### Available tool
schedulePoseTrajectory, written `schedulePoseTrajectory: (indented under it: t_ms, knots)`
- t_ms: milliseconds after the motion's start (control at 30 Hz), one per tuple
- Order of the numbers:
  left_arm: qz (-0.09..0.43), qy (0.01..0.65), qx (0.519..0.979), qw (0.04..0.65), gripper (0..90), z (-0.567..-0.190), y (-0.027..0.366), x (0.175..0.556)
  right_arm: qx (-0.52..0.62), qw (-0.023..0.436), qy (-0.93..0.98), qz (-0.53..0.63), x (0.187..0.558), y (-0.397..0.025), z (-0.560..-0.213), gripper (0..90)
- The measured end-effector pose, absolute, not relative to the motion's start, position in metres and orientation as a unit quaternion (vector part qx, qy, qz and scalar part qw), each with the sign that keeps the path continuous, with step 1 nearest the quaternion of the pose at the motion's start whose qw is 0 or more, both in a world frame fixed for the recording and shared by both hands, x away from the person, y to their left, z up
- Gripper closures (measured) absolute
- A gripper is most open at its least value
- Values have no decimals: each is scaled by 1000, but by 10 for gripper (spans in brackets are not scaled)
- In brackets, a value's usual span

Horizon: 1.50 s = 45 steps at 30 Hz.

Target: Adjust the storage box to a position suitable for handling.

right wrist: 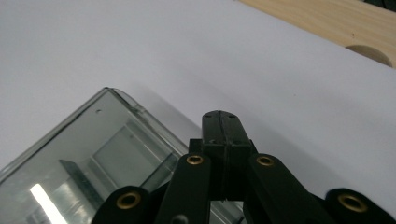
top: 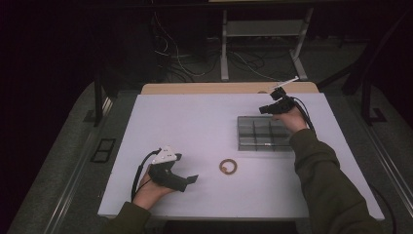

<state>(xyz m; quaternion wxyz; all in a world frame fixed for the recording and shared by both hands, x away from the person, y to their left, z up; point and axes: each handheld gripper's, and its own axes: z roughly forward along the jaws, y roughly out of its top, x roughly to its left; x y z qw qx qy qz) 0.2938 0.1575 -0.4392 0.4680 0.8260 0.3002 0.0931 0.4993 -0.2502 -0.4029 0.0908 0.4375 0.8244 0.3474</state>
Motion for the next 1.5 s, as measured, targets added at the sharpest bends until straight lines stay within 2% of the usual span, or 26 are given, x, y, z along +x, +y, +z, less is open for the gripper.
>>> schedulePoseTrajectory:
  t_ms: [733, 1500]
  knots:
    - [89, 298, 830, 463, 0, -442, 158, 296, 445, 82, 831, 324, 507, -252, -416, 892]
    - [93, 301, 831, 458, 0, -443, 160, 296, 428, 71, 845, 313, 489, -248, -412, 892]
